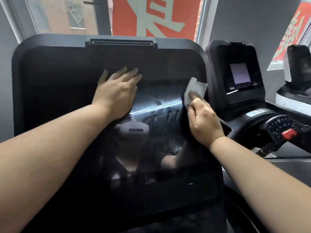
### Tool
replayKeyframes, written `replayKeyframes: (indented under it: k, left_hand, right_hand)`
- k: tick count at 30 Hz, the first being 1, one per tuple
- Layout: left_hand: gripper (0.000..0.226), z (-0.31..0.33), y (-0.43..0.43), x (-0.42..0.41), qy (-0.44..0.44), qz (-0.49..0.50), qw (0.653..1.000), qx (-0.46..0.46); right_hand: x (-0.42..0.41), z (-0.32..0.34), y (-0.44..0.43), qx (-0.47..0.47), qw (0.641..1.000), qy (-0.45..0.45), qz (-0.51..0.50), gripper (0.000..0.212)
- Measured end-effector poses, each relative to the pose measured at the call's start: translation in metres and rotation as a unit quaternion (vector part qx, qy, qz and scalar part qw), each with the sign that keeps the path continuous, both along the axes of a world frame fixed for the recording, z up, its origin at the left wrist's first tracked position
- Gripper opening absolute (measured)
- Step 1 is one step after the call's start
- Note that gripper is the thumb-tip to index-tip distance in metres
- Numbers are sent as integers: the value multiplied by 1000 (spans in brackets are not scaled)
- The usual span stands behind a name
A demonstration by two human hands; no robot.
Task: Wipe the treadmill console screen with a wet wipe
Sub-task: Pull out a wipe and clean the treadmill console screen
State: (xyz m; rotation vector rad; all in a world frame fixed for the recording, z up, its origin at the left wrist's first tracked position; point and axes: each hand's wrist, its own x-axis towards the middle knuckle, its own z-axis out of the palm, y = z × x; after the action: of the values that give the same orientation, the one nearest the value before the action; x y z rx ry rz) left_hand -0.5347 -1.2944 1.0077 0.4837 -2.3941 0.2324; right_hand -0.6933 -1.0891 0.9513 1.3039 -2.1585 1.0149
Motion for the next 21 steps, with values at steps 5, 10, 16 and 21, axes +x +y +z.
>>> replayKeyframes:
  k: [5,10,16,21]
  left_hand:
    - [42,-5,-1,-5,22,0,1000,-1]
    - [45,-7,4,-7,8,13,1000,12]
    - [46,-6,6,-6,-8,21,1000,16]
    - [47,-10,11,-7,-1,26,999,23]
  right_hand:
    - [-4,-9,15,40,995,83,-37,45]
    - [-16,40,-43,145,984,45,-94,66]
    - [12,-24,14,220,970,108,-6,83]
    - [1,9,-21,175,981,-27,-79,87]
